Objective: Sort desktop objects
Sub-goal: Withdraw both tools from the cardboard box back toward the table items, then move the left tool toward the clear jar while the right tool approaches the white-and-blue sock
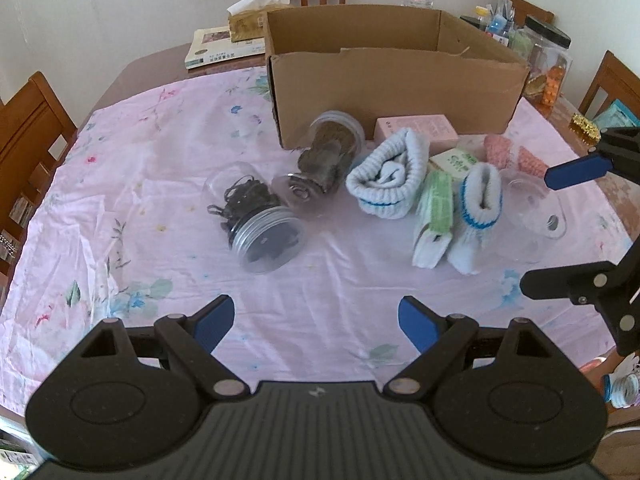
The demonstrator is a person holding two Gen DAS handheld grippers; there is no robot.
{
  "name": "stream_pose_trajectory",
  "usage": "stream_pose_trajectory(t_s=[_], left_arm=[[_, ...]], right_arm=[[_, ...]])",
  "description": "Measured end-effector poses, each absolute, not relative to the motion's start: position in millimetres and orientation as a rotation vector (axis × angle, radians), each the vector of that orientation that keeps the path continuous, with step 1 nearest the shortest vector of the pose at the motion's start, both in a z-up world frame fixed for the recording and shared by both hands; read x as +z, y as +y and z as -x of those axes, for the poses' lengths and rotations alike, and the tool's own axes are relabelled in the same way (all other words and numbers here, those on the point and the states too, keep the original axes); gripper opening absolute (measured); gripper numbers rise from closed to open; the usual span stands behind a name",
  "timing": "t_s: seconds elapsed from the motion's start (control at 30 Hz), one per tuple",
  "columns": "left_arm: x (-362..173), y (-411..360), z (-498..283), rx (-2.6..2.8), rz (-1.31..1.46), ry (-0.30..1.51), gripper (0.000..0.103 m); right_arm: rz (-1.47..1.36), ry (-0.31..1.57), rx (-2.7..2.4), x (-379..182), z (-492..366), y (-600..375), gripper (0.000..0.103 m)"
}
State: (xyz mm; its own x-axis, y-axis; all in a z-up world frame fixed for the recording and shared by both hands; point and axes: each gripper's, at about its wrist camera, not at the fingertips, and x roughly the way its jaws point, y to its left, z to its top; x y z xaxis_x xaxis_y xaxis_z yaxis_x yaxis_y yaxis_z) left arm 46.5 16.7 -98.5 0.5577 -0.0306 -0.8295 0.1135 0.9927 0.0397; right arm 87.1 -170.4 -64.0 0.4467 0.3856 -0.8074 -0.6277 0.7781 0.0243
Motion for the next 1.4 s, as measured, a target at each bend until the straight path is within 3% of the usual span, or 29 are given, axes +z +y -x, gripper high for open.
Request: stream_pose_trajectory(t_s=[0.7,1.4], left_arm=[[-113,51,-59,-0.108,-0.058,0.993,0.089],[-112,51,-68,-0.140,-0.082,0.989,0.089]], right_arm=[[0.422,1.001,0.685,-95,-141,-130,0.103],[0.357,1.101,0.726,-96,-87,-132,0.103]])
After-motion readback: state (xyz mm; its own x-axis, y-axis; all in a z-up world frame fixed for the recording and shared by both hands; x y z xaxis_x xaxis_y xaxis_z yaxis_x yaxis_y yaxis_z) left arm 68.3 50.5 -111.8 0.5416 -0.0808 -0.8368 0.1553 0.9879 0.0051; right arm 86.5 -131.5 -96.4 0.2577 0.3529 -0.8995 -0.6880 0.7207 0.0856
